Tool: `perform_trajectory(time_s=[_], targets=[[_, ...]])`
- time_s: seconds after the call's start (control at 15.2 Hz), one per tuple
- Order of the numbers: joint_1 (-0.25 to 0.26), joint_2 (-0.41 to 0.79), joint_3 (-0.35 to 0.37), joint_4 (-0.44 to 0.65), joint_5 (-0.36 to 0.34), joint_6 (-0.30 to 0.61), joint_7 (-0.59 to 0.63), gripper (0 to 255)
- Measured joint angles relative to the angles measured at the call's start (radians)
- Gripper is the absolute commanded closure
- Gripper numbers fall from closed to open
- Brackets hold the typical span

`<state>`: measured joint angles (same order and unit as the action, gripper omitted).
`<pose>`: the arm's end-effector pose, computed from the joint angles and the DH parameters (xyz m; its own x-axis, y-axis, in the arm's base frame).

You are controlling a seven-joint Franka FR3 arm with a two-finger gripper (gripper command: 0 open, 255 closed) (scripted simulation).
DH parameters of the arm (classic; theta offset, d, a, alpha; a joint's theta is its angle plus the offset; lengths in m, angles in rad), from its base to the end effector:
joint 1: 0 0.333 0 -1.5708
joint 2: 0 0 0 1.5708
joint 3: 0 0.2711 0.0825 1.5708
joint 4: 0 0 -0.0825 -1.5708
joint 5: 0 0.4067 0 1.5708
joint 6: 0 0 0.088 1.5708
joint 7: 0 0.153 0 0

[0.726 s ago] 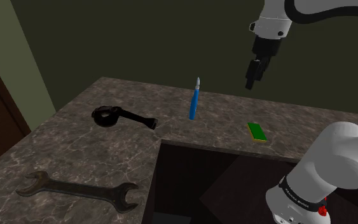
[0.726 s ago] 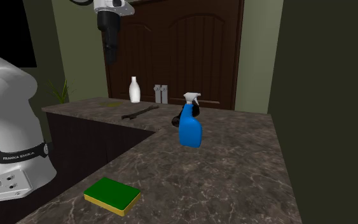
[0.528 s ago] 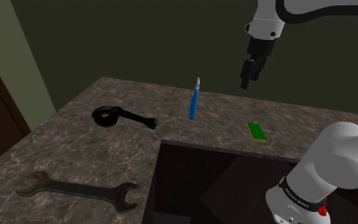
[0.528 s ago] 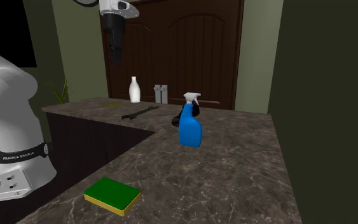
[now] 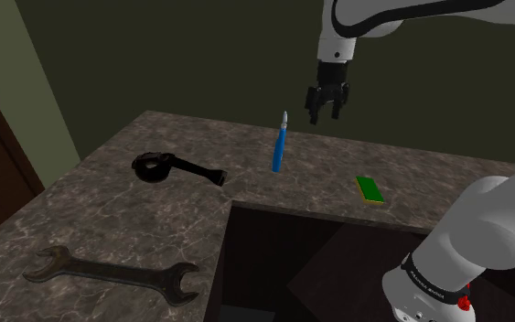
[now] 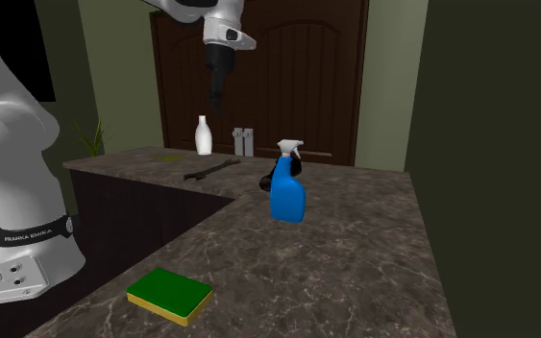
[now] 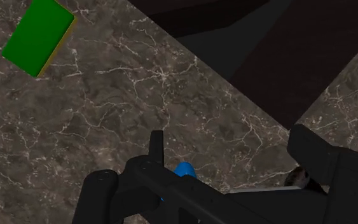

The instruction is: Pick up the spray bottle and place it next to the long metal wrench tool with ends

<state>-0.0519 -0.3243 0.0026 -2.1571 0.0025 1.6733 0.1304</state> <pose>0.4680 -0.0227 0.4256 0.9712 -0.1786 -0.1577 -0.1779 -0.9839 0.0191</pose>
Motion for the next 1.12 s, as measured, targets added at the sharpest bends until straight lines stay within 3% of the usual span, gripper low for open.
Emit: perform_trajectory(time_s=[0.59, 1.12], targets=[[-0.045, 0.415, -0.039, 0.31, 0.102, 0.001, 0.163, 0], [-0.109, 0.773, -0.079, 0.656, 0.216, -0.077, 0.285, 0]])
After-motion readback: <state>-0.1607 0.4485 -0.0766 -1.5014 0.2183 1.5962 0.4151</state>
